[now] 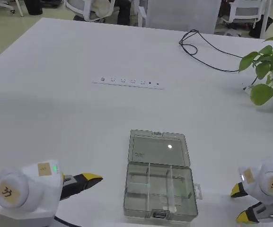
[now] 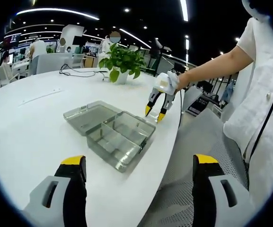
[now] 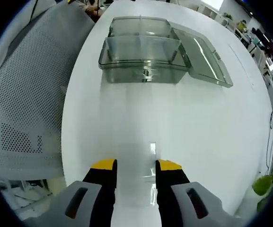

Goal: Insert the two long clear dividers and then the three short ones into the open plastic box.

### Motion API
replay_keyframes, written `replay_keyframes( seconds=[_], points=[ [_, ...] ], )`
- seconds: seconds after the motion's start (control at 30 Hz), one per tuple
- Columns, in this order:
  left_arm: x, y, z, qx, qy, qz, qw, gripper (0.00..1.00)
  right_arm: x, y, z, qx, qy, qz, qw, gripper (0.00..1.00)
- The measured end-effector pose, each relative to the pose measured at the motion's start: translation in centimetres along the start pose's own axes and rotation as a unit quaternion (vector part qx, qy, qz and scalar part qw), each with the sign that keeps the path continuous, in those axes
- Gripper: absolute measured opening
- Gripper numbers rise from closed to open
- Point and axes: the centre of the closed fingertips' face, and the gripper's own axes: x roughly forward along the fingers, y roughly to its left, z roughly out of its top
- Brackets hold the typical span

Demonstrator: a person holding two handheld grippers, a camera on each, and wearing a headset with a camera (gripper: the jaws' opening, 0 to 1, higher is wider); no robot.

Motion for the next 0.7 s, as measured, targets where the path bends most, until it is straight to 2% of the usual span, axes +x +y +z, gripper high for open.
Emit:
replay_keyframes(
  seconds=[0.2,0.47,0.63,0.7],
  points=[
    [-0.1,0.0,0.1,0.001,-0.001,0.001,1.0,0.95,-0.1,0.1,0.1,0.002,0.0,-0.004,1.0,0.33],
    [-0.2,-0.1,0.8,-0.007,-0.011,0.001,0.9999,0.94,-1.8,0.1,1.5,0.016,-0.031,-0.026,0.9991,0.33],
    [-0.1,-0.2,2.2,-0.018,-0.026,0.002,0.9995,0.93,-3.7,0.3,3.3,0.019,-0.057,-0.045,0.9972,0.33],
    [0.1,-0.3,3.1,-0.034,-0.044,0.001,0.9984,0.93,-4.6,0.4,4.1,0.016,-0.064,-0.055,0.9963,0.33]
  ],
)
